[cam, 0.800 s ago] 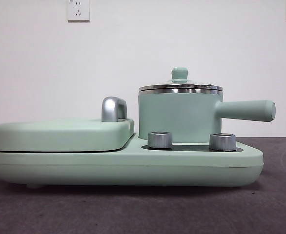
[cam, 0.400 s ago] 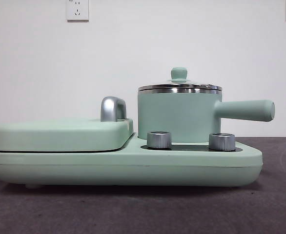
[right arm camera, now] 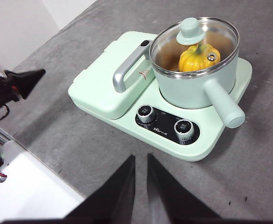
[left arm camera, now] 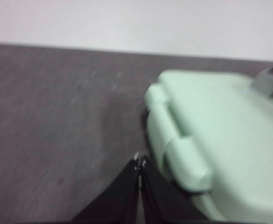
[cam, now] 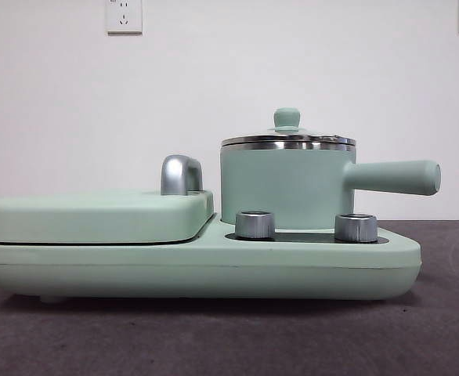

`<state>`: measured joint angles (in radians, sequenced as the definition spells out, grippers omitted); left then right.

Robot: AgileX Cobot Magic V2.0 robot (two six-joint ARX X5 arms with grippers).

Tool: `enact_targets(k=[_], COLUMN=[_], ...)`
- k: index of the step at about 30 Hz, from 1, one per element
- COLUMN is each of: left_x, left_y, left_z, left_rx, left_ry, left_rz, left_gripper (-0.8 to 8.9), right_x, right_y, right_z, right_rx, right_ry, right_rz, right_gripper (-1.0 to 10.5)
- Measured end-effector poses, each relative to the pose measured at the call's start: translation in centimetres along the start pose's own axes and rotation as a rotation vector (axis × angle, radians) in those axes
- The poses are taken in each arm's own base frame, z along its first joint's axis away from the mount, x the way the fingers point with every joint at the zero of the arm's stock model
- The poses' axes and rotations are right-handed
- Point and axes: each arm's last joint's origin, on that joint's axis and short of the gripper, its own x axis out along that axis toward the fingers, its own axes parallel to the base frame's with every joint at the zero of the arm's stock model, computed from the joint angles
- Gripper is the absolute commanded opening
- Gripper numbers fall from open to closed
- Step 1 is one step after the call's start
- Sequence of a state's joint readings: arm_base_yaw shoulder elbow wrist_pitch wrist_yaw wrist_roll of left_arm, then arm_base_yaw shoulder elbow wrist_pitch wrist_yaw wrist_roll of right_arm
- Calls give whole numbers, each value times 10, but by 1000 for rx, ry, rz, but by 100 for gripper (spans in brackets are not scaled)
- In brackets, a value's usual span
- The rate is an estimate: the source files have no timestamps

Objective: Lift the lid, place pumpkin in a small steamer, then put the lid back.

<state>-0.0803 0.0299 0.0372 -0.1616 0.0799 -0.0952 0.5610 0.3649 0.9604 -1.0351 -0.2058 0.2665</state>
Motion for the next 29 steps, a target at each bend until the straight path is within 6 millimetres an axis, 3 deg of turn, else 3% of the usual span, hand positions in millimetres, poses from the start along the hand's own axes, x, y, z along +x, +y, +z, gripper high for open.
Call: enact_targets(k=[7, 29], left_x=[-1, -1], left_y=[3, 3], left_z=[-2, -2], left_rx=[-3, -3], left_ry=[-3, -8], left_rz=[95, 97], left_gripper=[7, 7], right_x=[0, 2], right_y=[0, 0], right_z=[0, 0], right_rx=[0, -6], right_ry=[0, -34], right_rz=[0, 6], right_gripper=[38, 37])
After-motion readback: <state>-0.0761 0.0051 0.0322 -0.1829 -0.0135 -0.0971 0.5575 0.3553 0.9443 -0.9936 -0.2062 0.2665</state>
